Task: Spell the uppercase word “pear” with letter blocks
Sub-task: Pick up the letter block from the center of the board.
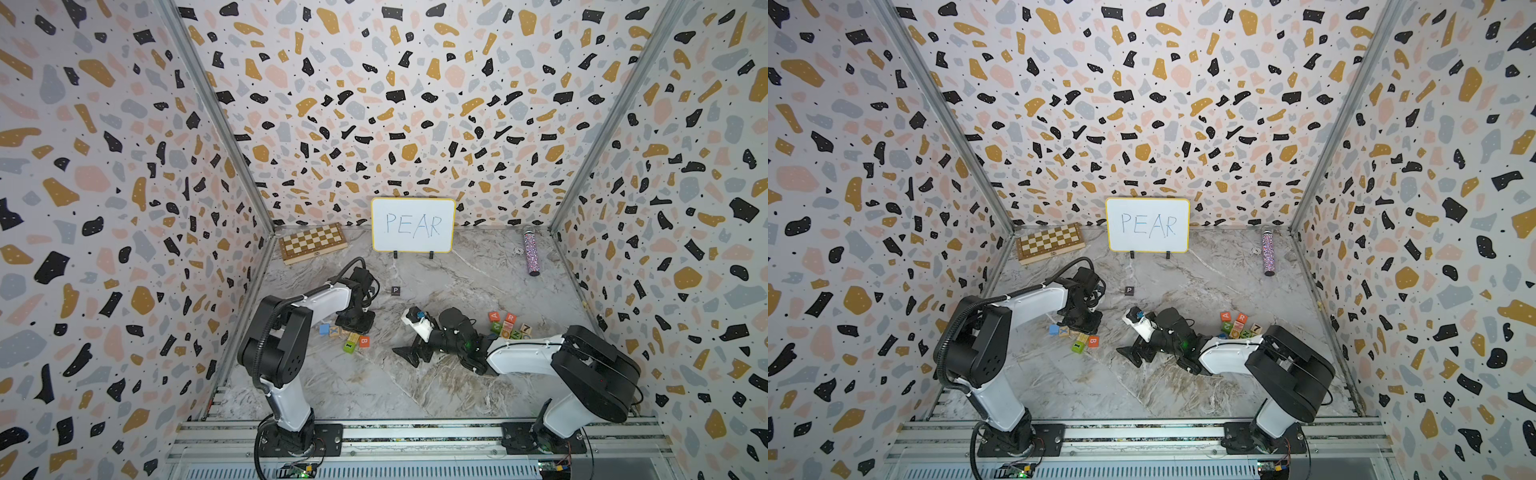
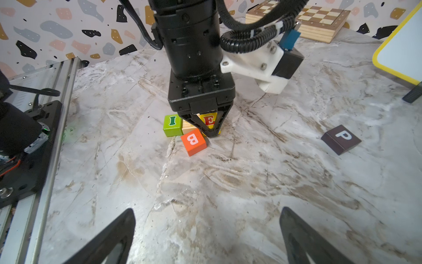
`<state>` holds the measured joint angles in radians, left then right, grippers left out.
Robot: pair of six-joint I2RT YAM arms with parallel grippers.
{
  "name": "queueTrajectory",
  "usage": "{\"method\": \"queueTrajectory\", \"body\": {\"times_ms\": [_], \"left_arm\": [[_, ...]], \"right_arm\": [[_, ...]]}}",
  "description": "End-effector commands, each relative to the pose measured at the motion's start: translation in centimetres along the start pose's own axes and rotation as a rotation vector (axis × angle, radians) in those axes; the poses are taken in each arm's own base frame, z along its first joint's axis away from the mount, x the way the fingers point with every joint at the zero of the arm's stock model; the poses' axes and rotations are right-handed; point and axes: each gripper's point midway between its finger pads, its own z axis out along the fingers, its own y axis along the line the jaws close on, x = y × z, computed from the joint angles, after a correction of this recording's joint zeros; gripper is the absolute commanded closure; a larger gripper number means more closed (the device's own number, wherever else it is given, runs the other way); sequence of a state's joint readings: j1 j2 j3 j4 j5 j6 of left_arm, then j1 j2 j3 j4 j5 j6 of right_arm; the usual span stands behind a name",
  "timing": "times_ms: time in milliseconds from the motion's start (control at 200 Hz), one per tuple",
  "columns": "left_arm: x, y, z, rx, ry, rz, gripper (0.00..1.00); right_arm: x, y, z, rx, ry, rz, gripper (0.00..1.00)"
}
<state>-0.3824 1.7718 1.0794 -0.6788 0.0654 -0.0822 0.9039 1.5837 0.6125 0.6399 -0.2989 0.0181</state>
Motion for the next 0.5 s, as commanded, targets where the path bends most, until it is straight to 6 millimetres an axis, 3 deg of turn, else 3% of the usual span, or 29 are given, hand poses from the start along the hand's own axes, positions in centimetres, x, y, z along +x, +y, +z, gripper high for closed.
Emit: {"method": "queueTrajectory", "body": {"times_ms": [0,496], "left_arm": [[0.2,0.1,-0.6,-0.011,-0.014,-0.003,0.80],[-1.0,-0.3,-1.8,0.002,-0.056,0.012,0.82]], "right_arm": [[-1.5,-0.4,-0.4,0.017,-0.035,0.011,0.01],[-1.2,-3.9,-2.1,0.095,-0.074,0.141,0.01]]}}
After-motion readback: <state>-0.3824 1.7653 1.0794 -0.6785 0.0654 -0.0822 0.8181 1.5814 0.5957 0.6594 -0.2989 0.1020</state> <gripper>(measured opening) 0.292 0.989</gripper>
